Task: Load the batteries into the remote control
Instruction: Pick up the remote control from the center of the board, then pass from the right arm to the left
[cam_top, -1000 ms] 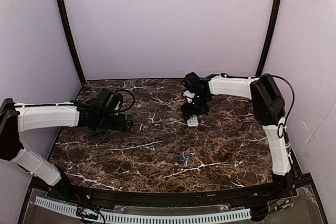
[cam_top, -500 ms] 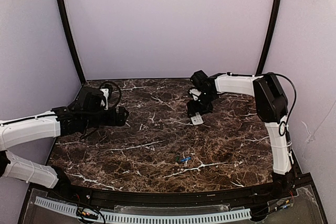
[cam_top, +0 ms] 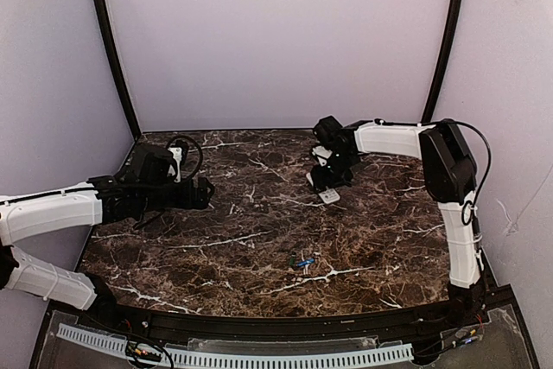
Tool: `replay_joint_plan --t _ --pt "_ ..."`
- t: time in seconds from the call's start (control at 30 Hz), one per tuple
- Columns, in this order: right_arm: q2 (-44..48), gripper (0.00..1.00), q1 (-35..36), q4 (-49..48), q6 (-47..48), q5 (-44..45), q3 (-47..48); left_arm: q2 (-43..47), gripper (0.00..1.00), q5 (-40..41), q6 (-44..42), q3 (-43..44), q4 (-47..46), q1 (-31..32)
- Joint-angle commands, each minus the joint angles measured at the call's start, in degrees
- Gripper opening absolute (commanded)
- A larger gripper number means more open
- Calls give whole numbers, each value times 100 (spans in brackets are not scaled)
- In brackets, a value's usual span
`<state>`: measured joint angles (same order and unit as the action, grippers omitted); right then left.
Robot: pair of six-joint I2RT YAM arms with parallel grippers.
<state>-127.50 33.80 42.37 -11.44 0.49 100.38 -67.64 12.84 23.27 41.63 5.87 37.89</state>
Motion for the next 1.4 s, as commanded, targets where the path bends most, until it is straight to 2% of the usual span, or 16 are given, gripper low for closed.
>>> replay_joint_plan --t 0.0,0.1,0.27,0.33,0.4,0.5,0.67,0.8,1.07,1.23,1.37 --pt "856 48 -29 -867 -14 -1048 -381 145 100 -449 -123 -124 -217 33" --pt "1352 44 -71 -1387 -75 -1701 -669 298 100 -688 -163 -181 -386 34" --pt "1975 45 -119 -2078 -320 -2900 -810 712 100 -1119 -463 -225 -759 34" --pt "2245 45 -130 -2534 -513 -3498 -915 821 100 -1545 -562 -194 -967 34" --pt "2473 45 -143 -3117 -951 -4029 -1120 867 100 -2170 -567 -153 -1189 34" --pt "2822 45 -197 -4278 -1731 -4906 -1522 894 100 -2608 -440 -110 -1503 34" --pt "3281 46 -199 -6094 -2730 -5711 -2128 927 100 -3287 -141 -111 -2320 34" --pt "3451 47 -191 -7191 -3371 -6032 -2501 839 100 -3577 73 -92 -2857 45" --pt "3371 45 -101 -8659 -4307 -6290 -2840 241 100 -3948 313 181 -3618 207" --pt "3274 45 -24 -8780 -4501 -6330 -2731 -52 100 -3741 -161 612 -3478 532" --pt "3375 46 92 -8232 -3922 -6152 -2753 -259 100 -3694 -384 969 -3235 659"
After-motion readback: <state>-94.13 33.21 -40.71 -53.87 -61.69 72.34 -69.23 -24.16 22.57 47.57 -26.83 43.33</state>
